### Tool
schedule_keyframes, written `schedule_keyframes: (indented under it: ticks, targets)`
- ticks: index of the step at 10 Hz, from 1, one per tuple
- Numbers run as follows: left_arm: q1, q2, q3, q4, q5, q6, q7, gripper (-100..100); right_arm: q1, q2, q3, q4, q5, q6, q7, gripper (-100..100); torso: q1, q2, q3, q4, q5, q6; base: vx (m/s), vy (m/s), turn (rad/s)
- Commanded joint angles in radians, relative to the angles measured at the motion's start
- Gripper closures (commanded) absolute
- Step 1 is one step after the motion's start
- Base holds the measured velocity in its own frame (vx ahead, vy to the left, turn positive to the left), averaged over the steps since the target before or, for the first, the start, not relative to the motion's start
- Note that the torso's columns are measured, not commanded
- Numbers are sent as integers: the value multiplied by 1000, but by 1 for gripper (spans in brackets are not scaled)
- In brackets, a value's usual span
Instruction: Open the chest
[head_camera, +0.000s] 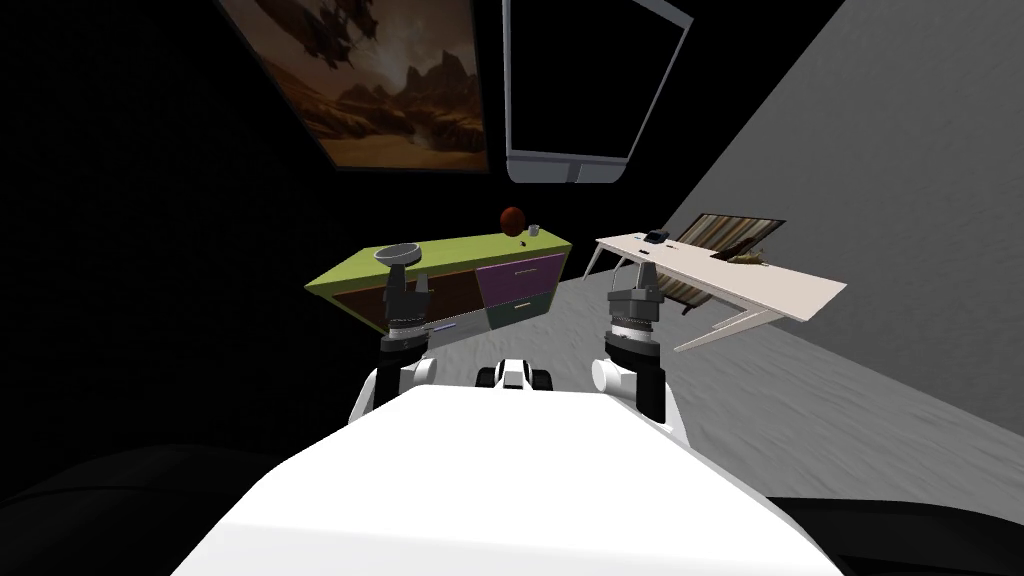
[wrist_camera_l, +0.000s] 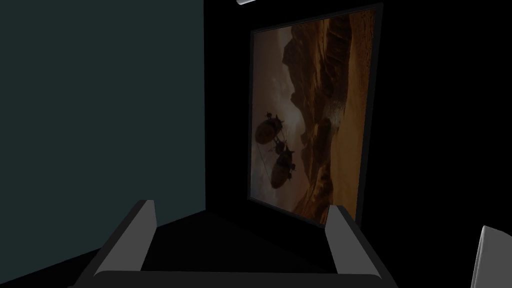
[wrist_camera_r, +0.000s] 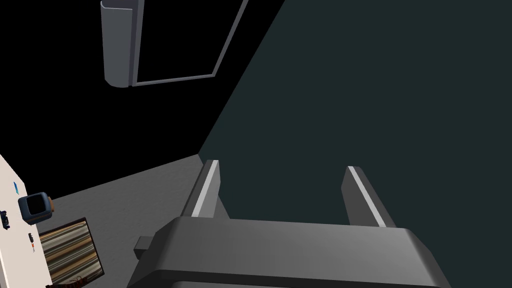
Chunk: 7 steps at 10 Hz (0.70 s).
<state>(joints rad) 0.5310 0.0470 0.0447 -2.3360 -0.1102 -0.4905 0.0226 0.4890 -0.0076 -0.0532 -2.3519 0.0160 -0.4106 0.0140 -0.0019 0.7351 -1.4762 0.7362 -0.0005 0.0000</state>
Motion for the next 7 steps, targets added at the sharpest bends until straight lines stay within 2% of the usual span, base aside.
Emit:
schedule_keyframes:
  ticks: [1,4,7]
  targets:
    - [-10,56,8,50,2,-6,-4,-100,0,0,0,0,0,0,0,0,1,1,-1,1,0,0,89,-75,20]
    - [-26,91,18,129,4,-15,-12,-100,0,0,0,0,0,0,0,0,1,2,0,1,0,0,112,-92,23]
    - [-45,110,29,212,6,-24,-21,-100,0,0,0,0,0,0,0,0,0,3,0,2,0,0,128,-126,29]
